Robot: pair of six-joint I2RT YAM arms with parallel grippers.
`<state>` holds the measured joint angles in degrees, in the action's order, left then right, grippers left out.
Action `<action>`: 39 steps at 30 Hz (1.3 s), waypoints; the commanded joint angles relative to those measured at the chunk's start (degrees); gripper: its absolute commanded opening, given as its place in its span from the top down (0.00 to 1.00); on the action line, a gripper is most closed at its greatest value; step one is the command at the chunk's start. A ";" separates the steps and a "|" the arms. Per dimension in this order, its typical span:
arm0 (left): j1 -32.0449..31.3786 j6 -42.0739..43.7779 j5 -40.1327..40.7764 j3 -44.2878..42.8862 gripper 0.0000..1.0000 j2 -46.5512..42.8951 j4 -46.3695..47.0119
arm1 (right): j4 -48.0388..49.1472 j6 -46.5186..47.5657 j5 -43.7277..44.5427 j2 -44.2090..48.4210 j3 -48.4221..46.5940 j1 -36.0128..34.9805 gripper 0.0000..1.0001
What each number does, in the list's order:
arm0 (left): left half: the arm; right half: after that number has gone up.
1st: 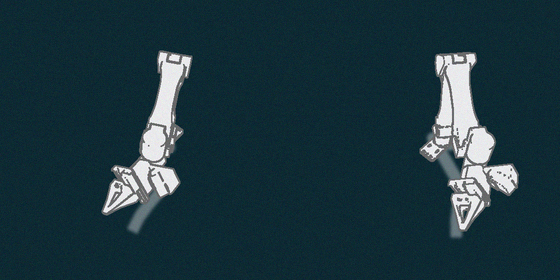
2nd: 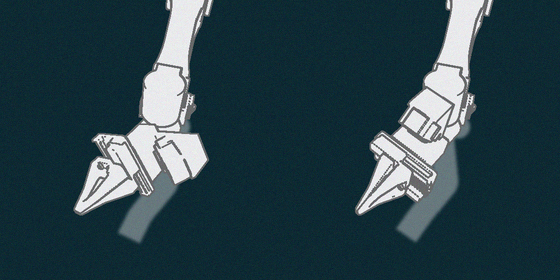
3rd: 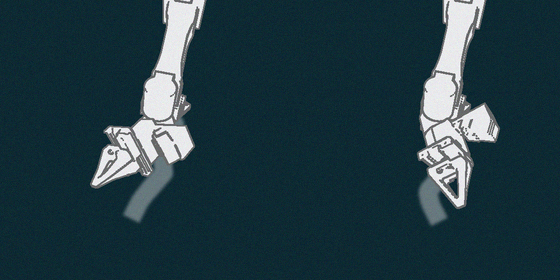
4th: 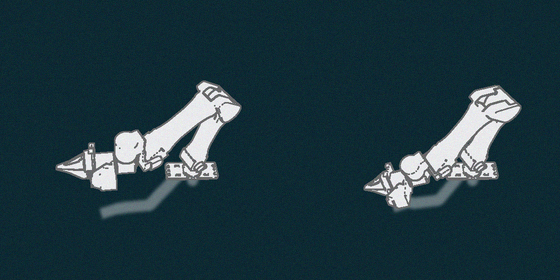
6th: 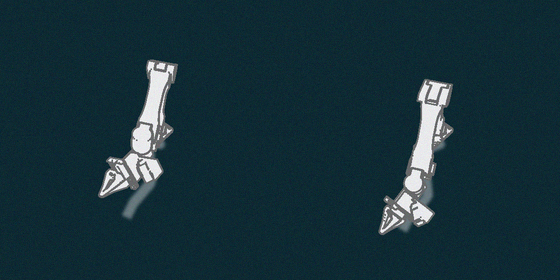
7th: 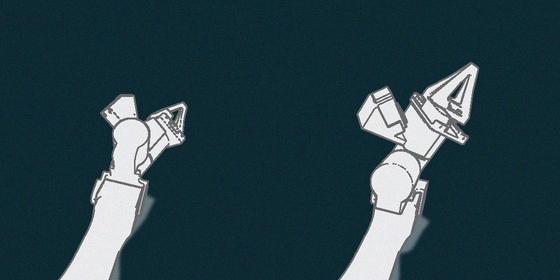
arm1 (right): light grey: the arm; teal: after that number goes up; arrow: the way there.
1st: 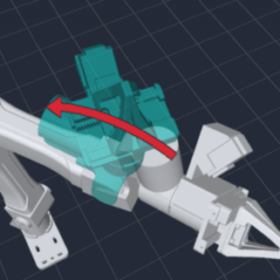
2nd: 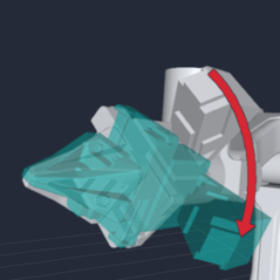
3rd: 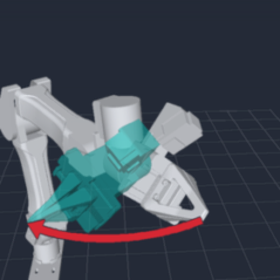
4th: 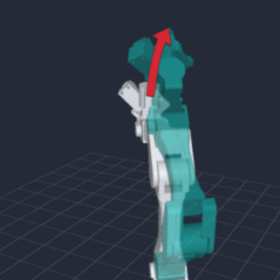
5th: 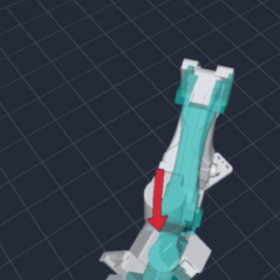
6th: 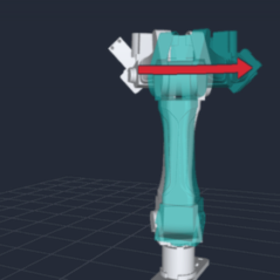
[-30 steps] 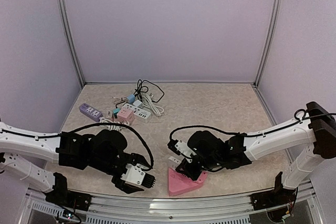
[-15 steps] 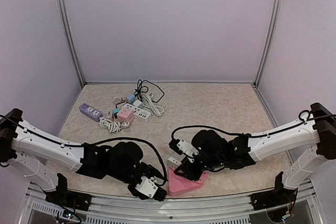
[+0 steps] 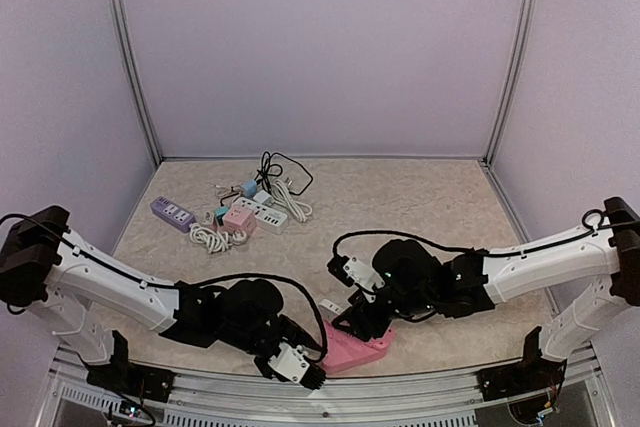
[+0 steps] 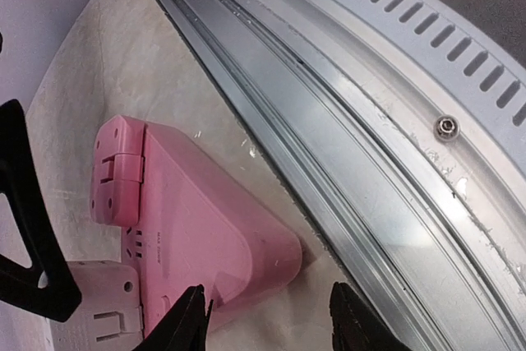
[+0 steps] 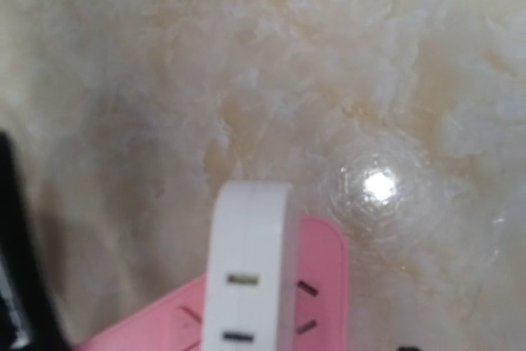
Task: Insert the plug
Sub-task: Adjust the plug at the socket, then adjust the socket at the center of the board.
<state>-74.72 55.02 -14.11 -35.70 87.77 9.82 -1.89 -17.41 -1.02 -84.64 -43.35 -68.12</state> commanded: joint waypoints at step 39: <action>-7.19 0.59 16.20 -22.78 0.28 -0.59 -23.66 | -26.42 -13.79 21.75 31.75 -3.41 0.40 0.30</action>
<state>-80.64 59.53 -6.31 -54.81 96.88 0.21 -24.69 -29.17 17.30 -50.74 -40.49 -68.07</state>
